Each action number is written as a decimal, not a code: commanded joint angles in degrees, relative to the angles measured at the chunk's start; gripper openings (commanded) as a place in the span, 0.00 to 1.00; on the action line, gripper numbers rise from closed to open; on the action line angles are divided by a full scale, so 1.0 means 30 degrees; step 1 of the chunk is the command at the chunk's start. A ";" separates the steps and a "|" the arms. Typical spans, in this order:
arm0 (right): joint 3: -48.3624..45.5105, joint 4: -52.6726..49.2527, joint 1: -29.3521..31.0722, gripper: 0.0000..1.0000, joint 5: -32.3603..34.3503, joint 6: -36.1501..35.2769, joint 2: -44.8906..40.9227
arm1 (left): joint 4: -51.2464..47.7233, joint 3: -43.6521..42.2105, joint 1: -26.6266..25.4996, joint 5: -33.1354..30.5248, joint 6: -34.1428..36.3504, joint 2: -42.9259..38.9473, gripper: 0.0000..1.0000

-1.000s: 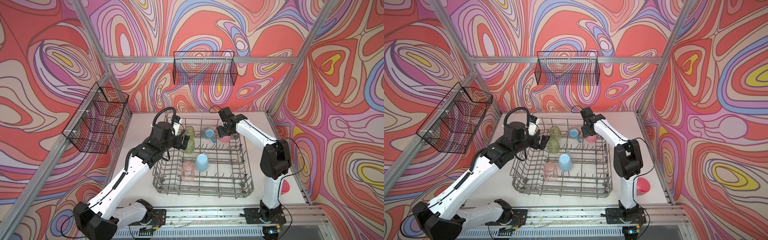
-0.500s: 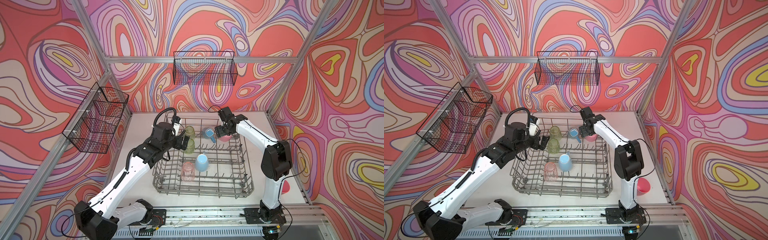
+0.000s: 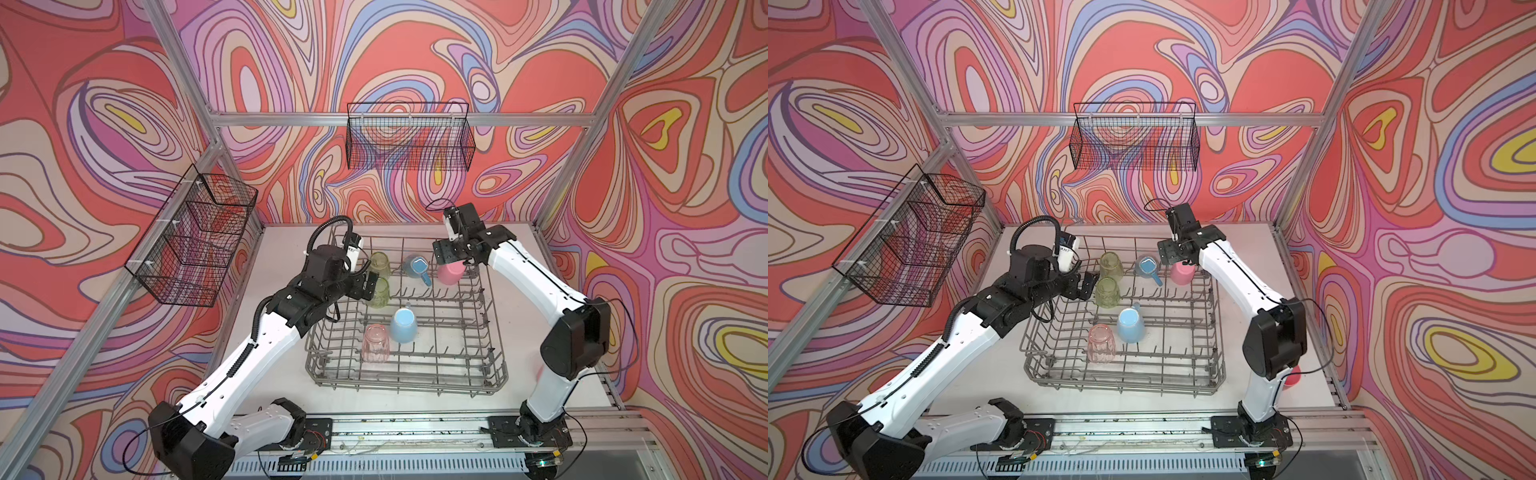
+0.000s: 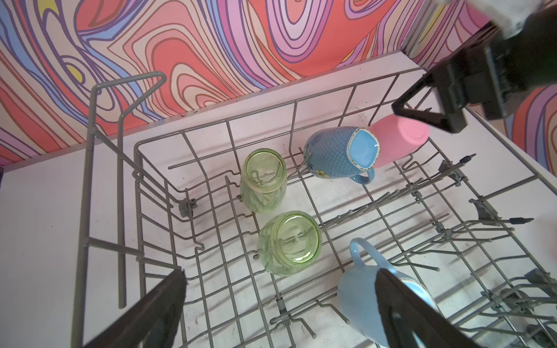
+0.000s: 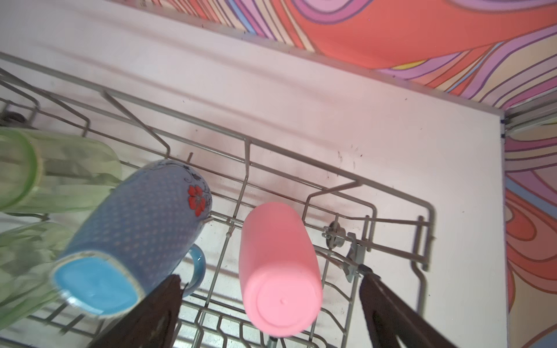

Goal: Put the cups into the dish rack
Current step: 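Open the right gripper and lift it away from the cup, then move the right gripper over the pink cup on the table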

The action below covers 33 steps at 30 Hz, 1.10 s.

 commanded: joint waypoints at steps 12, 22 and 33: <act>-0.3286 0.0114 -0.1137 0.91 0.2500 0.3538 -0.7604 | 0.0667 -0.0686 -0.0038 0.0430 0.0096 -0.0547 1.00; -0.3523 -0.5205 -0.6638 0.84 0.2881 0.8901 -0.9094 | 0.0733 -0.0746 -0.0058 0.0309 0.0191 -0.0308 1.00; -0.7996 -0.8079 -0.7881 0.81 0.2657 1.6527 -0.9964 | 0.0735 -0.0629 -0.0036 0.0819 -0.0005 -0.0056 1.00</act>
